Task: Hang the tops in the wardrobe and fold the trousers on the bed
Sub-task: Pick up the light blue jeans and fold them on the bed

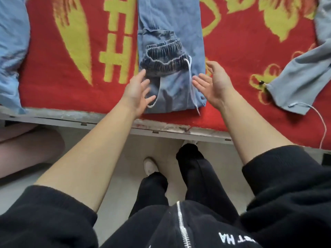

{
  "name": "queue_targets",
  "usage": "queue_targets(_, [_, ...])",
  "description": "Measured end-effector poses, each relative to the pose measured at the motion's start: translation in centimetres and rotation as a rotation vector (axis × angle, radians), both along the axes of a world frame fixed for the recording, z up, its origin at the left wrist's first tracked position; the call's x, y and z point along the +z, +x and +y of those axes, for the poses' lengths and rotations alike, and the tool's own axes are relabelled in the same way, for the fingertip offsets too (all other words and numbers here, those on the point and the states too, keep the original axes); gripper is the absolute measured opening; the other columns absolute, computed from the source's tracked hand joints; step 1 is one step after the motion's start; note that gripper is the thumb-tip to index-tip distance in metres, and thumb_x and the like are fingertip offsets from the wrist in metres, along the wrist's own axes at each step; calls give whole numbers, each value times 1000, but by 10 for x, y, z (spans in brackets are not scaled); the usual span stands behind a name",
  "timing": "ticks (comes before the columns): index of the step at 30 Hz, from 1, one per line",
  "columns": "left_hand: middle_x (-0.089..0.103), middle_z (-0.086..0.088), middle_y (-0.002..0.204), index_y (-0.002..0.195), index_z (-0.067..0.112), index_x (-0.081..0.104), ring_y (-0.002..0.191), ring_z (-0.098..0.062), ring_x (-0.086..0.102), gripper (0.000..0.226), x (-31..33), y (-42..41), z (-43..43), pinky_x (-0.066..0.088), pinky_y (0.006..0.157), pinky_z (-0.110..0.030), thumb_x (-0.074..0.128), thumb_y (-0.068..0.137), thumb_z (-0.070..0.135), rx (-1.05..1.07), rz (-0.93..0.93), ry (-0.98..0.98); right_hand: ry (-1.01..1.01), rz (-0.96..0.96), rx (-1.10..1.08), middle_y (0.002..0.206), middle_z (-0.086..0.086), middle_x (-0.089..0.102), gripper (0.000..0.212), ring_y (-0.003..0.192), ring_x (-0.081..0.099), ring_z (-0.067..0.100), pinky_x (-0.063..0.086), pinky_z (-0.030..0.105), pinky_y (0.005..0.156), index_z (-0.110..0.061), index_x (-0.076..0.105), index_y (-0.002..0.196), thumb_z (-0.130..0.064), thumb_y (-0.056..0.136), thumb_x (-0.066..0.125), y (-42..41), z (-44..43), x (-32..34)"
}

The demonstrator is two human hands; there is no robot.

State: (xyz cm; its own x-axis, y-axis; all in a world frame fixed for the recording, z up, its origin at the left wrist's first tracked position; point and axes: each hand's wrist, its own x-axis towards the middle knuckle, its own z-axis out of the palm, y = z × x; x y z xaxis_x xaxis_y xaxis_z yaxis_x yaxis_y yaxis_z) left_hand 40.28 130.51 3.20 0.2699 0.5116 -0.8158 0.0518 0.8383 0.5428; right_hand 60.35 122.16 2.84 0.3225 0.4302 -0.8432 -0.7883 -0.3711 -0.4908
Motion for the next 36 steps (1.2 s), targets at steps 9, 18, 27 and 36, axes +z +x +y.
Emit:
queue_targets(9, [-14,-10,163,156,26,1,150,-29,-9,110,-75,28,26,20,118,-49,72,77,52,-1531,855,856,41,-1235,1501,162,17,20,77,144,27,41,31,48,115,-25,29,155,-32,87,65,11,3,-66])
queue_targets(18, [10,-7,162,154,33,13,149,-33,2,116,-132,58,47,13,113,-59,75,60,63,-1637,1005,847,-171,-1346,1951,165,15,1,117,146,4,53,20,59,115,-31,7,157,-45,67,80,21,13,-142])
queue_targets(27, [10,-8,162,154,34,9,149,-32,-1,119,-140,52,46,13,112,-59,77,61,64,-1637,1001,876,-204,-1357,1968,164,14,-3,115,144,3,56,17,63,115,-31,5,157,-42,69,78,15,18,-143])
queue_targets(36, [-7,-14,163,156,28,5,149,-37,-8,111,-128,33,36,9,110,-66,48,71,84,-1607,820,1018,-123,-1376,1924,164,20,3,96,143,14,56,30,62,111,-25,13,157,-50,75,56,22,10,-137])
